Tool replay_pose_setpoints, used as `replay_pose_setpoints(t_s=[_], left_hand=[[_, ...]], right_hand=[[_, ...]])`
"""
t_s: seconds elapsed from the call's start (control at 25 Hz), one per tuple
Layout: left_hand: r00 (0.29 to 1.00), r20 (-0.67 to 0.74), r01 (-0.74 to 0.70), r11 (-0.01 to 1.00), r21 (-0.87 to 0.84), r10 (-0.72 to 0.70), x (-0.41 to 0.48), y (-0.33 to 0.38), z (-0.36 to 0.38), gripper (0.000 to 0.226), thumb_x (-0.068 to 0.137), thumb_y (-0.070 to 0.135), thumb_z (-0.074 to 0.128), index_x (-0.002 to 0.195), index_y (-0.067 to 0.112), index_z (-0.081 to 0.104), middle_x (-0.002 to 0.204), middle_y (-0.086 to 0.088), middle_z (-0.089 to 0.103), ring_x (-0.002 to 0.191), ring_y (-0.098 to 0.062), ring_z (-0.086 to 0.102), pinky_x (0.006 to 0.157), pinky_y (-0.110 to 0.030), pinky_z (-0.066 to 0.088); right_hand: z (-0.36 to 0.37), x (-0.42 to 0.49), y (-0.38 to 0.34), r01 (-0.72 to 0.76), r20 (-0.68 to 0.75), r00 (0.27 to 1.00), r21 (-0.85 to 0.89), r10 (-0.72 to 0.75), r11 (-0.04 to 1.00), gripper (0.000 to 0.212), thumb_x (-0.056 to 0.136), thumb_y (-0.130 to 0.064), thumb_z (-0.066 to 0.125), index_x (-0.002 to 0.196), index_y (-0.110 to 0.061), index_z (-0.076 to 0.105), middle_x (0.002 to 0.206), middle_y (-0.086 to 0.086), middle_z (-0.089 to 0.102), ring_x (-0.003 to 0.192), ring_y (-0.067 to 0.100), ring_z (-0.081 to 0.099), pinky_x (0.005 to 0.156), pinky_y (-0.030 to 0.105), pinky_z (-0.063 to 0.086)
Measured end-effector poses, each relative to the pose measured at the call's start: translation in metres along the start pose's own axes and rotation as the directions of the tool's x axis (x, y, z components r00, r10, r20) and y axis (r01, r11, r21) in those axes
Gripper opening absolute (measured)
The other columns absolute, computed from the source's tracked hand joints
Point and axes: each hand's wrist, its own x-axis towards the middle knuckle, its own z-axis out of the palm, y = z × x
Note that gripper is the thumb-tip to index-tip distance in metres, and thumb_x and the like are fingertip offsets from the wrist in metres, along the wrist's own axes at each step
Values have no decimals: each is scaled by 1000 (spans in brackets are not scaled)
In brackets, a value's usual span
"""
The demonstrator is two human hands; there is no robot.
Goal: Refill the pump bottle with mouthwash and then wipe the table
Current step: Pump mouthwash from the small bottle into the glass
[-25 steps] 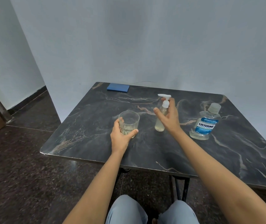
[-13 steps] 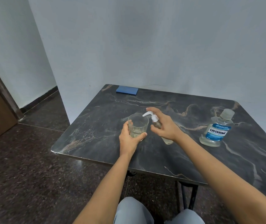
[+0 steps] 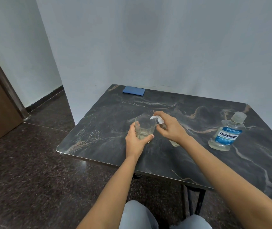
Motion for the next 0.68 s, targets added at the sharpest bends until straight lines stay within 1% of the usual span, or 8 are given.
replay_pose_setpoints(t_s=[0.08,0.16,0.24,0.32,0.48,0.56,0.68], left_hand=[[1000,-1,0,1000,-2,0,0,0,0,76,64,27,88,130,26,49,117,25,53,104,9,52,81,-3,38],[1000,-2,2,1000,-6,-2,0,0,0,78,64,28,88,131,25,49,123,20,53,110,4,51,85,-5,37],[1000,-5,0,1000,-7,0,0,-1,0,78,64,28,88,132,25,49,127,18,53,115,1,51,88,-7,38],[1000,-4,-3,1000,-5,3,0,-2,1,79,64,29,88,132,25,48,128,17,53,116,-1,52,91,-10,39],[1000,-6,-8,1000,-1,8,1,-4,1,79,63,30,87,132,25,48,126,18,53,115,-2,52,96,-17,42],[1000,-9,-12,1000,0,12,1,-4,2,79,63,30,87,131,26,48,128,15,53,117,-3,52,98,-19,42],[1000,-10,-15,1000,-5,15,1,-3,2,78,63,30,88,131,25,49,133,11,54,119,-5,52,96,-17,40]], right_hand=[[0,0,-2,-6,6,1000,-13,6,1000,46,86,-14,58,129,-26,45,118,-2,61,94,15,61,84,27,49],[0,-1,-2,-14,2,1000,-33,14,999,50,87,-15,58,134,-26,44,124,-3,60,98,14,60,87,24,46],[1,-2,-1,-1,-12,1000,-41,1,999,48,87,-13,58,132,-24,47,123,-1,60,98,18,61,88,26,47],[4,-4,-2,33,-39,999,-48,-34,998,44,84,-8,59,126,-18,52,118,3,62,102,20,60,89,29,47],[8,-6,-3,60,-91,994,-81,-67,995,34,81,-4,60,114,-9,58,107,9,63,96,24,60,83,41,51],[7,-4,-4,46,-90,995,-82,-53,996,34,81,-4,60,115,-9,57,109,9,62,94,25,60,82,42,52],[6,-4,-3,19,-87,996,-78,-26,997,43,83,-8,61,125,-13,52,114,8,61,94,26,62,82,40,52]])
